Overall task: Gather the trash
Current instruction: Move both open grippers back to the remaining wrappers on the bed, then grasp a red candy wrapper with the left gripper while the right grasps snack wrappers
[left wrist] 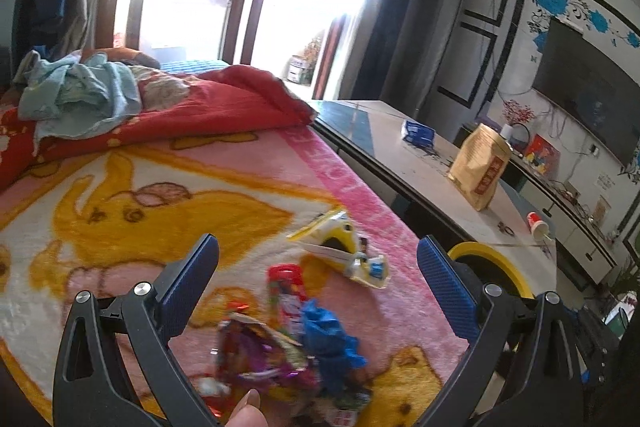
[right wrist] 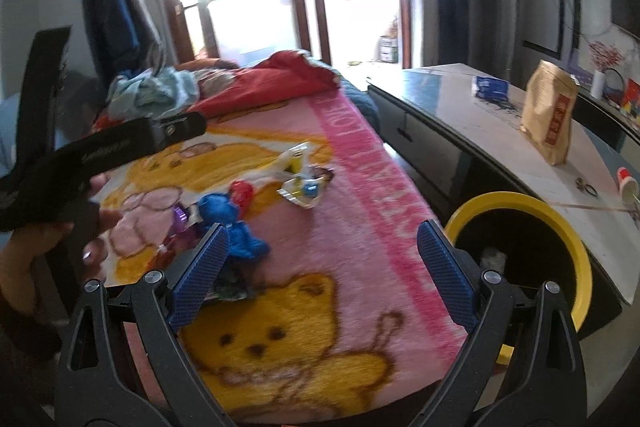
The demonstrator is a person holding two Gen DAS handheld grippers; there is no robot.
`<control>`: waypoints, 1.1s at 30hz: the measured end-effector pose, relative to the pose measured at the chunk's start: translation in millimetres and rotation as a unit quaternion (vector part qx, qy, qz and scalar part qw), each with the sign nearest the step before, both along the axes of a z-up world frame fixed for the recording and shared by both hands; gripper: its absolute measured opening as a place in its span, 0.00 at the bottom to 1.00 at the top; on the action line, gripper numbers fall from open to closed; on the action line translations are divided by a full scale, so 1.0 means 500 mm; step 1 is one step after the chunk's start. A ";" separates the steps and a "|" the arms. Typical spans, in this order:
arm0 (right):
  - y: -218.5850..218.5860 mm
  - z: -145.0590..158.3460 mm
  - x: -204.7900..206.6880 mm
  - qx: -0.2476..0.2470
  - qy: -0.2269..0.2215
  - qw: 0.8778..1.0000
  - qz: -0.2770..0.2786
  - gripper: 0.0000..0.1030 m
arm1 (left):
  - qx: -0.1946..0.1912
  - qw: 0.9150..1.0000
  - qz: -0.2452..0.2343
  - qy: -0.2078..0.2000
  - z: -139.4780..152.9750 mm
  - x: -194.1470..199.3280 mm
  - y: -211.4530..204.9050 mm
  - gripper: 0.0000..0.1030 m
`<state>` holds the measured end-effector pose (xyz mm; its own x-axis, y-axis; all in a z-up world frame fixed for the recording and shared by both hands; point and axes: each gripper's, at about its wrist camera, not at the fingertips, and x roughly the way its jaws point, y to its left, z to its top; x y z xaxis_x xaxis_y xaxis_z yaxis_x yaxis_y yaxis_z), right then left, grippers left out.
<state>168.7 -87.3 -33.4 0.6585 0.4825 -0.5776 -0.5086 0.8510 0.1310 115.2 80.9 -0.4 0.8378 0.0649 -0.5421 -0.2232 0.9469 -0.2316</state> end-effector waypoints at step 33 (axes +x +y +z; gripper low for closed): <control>0.197 -0.147 -0.069 -0.112 0.037 0.979 0.169 0.28 | -0.089 0.986 -0.031 0.137 -0.179 -0.082 0.154 0.52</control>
